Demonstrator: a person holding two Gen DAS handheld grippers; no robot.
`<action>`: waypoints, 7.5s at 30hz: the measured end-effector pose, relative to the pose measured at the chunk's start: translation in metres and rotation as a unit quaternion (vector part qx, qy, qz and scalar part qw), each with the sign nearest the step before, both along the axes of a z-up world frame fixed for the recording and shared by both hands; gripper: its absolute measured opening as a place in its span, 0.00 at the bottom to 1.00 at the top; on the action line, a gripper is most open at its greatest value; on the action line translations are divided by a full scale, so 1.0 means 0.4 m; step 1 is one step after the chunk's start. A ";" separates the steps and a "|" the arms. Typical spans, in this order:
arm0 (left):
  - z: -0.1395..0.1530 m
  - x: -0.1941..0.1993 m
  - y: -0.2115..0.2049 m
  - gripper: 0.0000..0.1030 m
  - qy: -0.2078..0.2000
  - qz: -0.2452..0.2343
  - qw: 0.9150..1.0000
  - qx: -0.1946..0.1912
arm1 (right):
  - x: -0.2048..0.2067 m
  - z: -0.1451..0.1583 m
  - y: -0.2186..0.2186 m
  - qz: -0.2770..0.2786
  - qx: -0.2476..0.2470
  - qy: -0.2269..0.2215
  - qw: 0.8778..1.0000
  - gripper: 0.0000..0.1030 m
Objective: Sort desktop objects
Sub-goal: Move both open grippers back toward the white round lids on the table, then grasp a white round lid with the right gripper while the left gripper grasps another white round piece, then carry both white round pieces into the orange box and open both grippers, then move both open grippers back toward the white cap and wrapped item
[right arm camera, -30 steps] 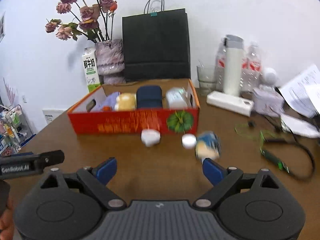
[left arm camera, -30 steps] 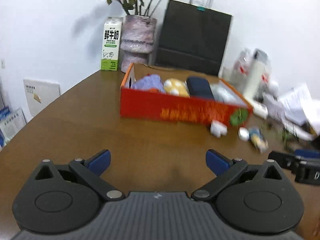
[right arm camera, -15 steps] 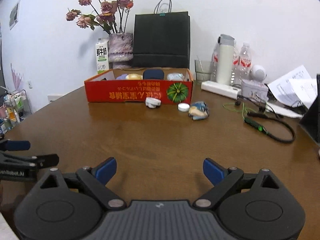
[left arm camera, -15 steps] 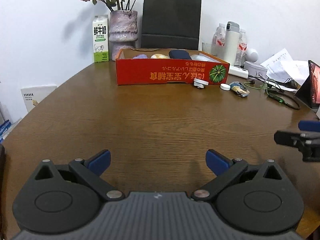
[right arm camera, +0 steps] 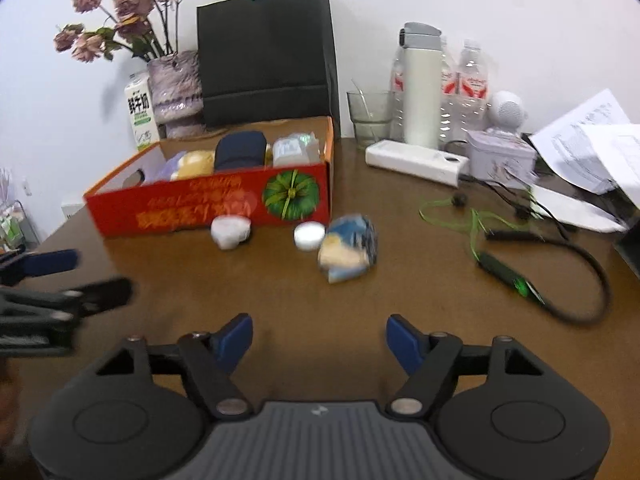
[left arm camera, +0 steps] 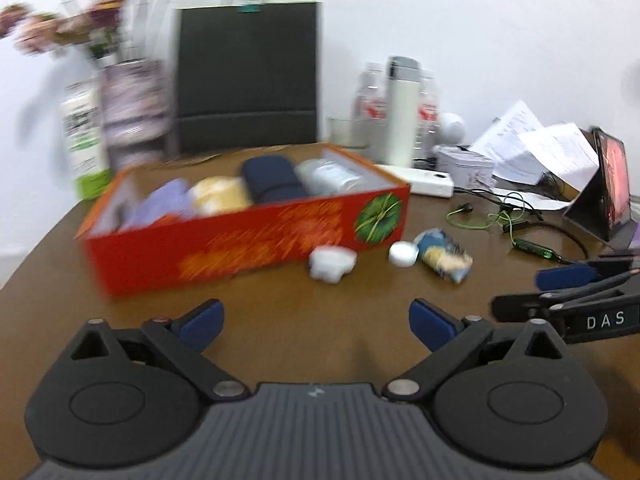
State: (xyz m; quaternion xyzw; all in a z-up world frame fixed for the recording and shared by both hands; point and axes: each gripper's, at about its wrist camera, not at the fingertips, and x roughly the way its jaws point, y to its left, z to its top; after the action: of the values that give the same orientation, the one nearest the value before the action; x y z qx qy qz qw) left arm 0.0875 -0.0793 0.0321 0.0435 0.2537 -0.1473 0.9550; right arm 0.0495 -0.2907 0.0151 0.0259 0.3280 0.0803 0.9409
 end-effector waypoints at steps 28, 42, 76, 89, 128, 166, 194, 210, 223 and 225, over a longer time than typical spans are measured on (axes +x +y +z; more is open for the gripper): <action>-0.055 -0.052 0.190 0.07 0.104 0.074 0.989 -0.072 | 0.147 -0.018 0.159 0.114 0.059 0.004 0.992 0.64; -0.054 -0.133 0.177 0.65 0.046 0.022 0.997 -0.059 | 0.243 -0.019 0.176 0.084 0.059 0.006 0.995 0.16; -0.054 -0.237 0.112 0.46 0.049 -0.065 0.997 -0.014 | -0.047 -0.061 0.155 0.100 0.170 0.085 0.977 0.18; -0.067 -0.232 0.096 0.27 0.075 -0.046 0.996 -0.005 | 0.049 -0.048 0.287 0.183 0.021 0.048 0.982 0.47; 0.192 -0.281 0.235 0.27 -0.015 0.085 0.990 -0.114 | -0.247 0.188 0.133 0.097 0.055 -0.144 0.983 0.37; 0.102 0.791 0.186 0.70 0.166 0.104 0.979 -0.052 | 0.934 0.082 0.179 0.021 0.036 0.082 0.996 0.51; -0.007 -0.303 0.175 1.00 0.025 0.155 0.987 0.009 | -0.118 0.057 0.191 0.071 0.015 -0.031 0.997 0.88; -0.050 -0.429 0.193 1.00 0.045 0.119 0.989 -0.072 | -0.378 -0.051 0.218 0.051 -0.053 -0.063 0.995 0.93; -0.027 -0.388 0.193 1.00 0.017 0.142 0.987 -0.076 | -0.311 -0.040 0.183 0.058 -0.040 -0.034 0.997 0.93; -0.027 -0.369 0.196 1.00 0.021 0.142 0.986 -0.080 | -0.276 -0.030 0.158 0.035 -0.051 -0.036 0.997 0.93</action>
State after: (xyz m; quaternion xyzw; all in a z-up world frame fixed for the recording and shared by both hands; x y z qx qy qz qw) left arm -0.0601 -0.0010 0.0212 -0.0729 0.2646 -0.0312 0.9611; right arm -0.0609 -0.2275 0.0031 -0.0366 0.2978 0.0977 0.9489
